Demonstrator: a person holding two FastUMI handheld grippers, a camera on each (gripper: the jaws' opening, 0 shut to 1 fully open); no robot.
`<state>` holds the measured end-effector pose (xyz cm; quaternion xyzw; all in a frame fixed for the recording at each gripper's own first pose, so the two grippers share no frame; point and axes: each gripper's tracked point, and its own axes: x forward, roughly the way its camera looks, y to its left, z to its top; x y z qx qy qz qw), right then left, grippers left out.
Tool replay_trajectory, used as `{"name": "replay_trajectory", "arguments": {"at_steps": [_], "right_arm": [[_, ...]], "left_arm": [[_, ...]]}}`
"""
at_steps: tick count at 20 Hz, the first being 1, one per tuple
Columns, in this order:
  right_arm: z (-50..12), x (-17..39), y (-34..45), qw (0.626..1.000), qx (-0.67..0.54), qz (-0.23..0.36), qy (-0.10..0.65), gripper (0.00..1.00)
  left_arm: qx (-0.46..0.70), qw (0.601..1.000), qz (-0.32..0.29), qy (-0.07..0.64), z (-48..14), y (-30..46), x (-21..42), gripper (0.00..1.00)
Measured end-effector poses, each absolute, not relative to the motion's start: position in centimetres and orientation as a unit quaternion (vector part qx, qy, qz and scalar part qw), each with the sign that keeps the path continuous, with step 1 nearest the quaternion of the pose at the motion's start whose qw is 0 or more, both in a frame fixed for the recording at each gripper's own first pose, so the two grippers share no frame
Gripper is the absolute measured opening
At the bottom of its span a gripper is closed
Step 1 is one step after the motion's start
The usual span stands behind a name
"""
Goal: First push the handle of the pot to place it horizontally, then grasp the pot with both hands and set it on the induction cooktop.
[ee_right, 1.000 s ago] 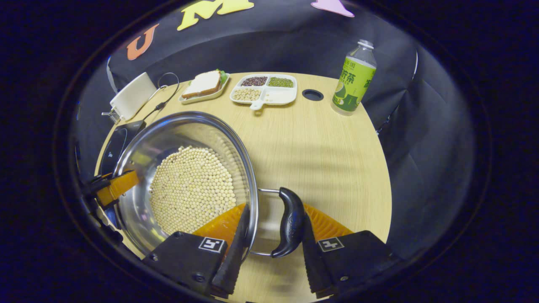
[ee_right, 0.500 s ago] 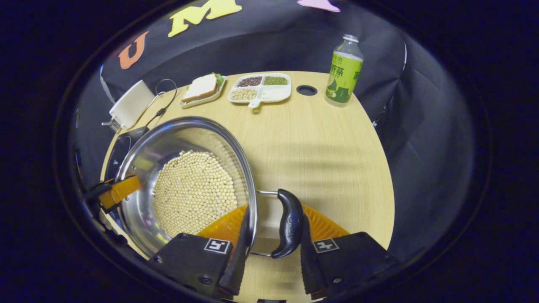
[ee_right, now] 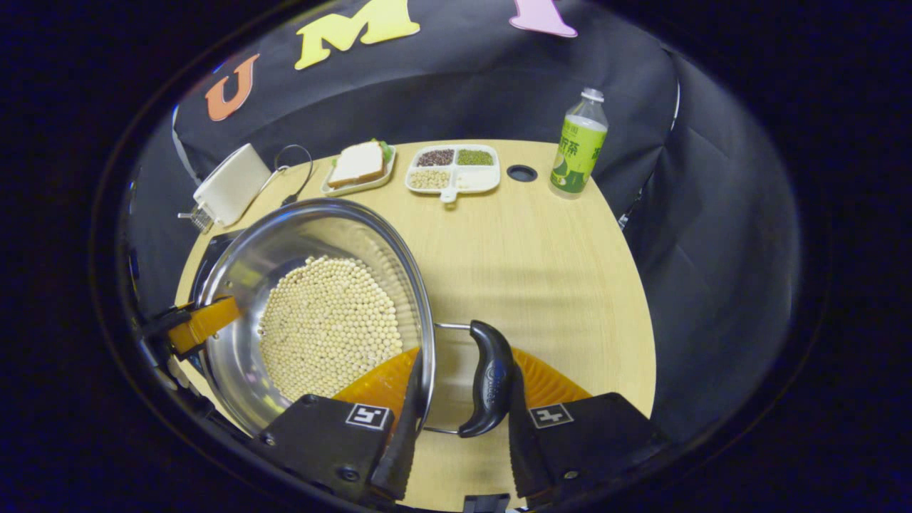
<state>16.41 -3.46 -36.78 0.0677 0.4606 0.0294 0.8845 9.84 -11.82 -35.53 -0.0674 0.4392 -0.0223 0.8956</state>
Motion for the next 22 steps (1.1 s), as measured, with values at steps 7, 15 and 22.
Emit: {"name": "replay_trajectory", "arguments": {"at_steps": [7, 15, 22], "right_arm": [[-34.4, 15.9, 1.3, 0.890, 0.071, 0.026, 0.449, 0.57], [-33.2, 16.2, 8.7, 0.890, 0.068, 0.036, 0.450, 0.55], [-33.2, 17.2, 15.2, 0.885, 0.073, 0.051, 0.458, 0.55]], "left_arm": [[-0.063, 0.902, -0.027, 0.425, -33.8, -7.1, 10.0, 0.59], [-0.062, 0.903, -0.015, 0.426, -33.7, 0.1, 10.1, 0.59], [-0.047, 0.902, -0.004, 0.428, -34.0, 6.5, 10.9, 0.59]]}}
